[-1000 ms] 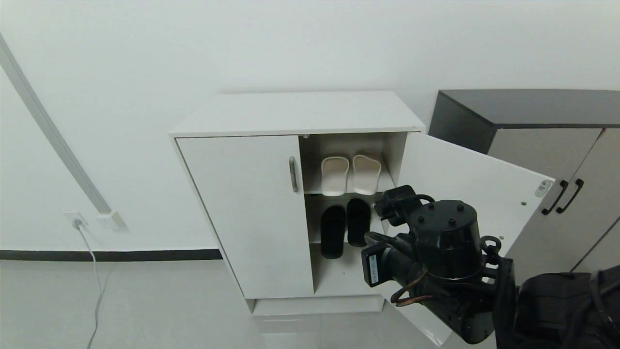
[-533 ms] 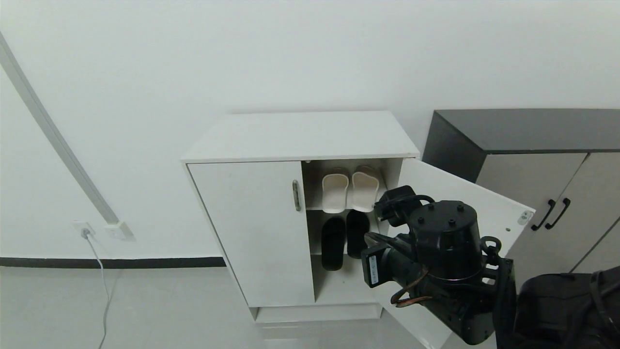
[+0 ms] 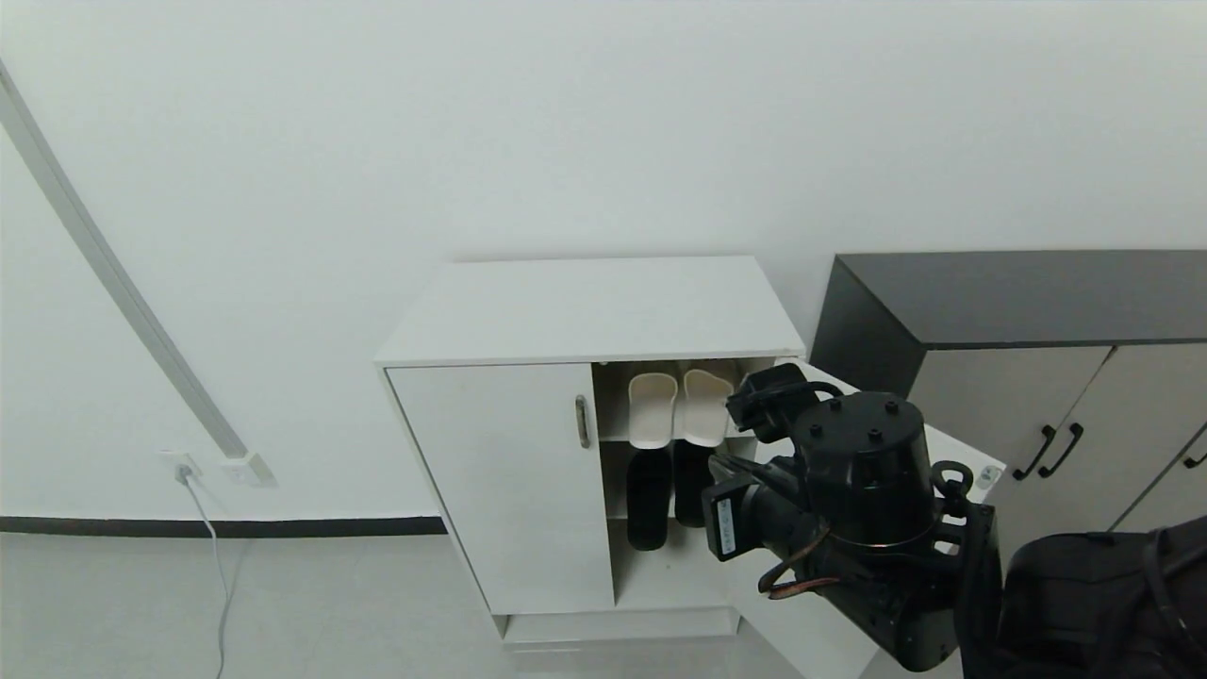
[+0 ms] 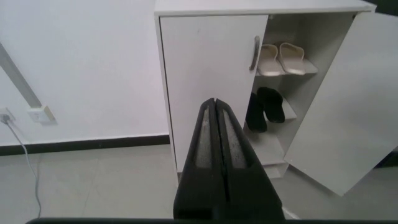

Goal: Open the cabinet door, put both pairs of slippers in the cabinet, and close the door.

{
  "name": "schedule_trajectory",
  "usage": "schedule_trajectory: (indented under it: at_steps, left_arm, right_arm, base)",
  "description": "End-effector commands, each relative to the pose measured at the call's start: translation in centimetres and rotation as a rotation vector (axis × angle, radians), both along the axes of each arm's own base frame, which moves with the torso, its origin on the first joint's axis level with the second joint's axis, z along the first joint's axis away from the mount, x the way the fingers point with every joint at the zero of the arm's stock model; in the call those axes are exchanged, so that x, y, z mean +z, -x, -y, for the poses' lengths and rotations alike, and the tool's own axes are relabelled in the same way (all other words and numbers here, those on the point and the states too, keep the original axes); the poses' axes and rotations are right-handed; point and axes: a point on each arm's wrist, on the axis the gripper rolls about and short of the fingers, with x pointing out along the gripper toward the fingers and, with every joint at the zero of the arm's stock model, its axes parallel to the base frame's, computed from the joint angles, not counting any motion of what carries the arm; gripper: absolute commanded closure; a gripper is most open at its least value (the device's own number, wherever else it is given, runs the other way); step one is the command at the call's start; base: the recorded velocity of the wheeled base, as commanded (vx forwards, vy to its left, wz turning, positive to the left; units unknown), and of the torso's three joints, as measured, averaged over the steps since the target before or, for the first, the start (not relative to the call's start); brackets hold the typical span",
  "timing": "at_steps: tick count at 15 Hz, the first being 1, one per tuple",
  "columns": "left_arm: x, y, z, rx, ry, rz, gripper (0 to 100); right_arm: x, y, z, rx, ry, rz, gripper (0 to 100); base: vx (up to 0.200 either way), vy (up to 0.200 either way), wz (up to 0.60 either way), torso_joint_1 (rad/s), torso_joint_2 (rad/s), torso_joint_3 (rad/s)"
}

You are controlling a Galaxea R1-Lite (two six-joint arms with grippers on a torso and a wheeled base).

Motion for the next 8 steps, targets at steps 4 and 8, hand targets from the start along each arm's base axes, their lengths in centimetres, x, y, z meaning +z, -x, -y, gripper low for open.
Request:
schedule_trajectory:
  at_steps: [4, 8]
  left_arm:
    - [0.00, -0.01, 0.00, 0.000, 0.000, -0.001, 100]
    - [0.00, -0.01, 0.00, 0.000, 0.000, -0.001, 100]
  right_arm:
    - [-0.06, -0.08, 0.20, -0.005, 0.002, -0.002, 100]
    - [-0.19, -0.07, 0.36, -0.005, 0.017, 0.000, 100]
  base:
    - [0.000, 0.000, 0.00, 0.228, -0.50, -0.272]
    - [0.000, 0.000, 0.00, 0.040, -0.10, -0.048]
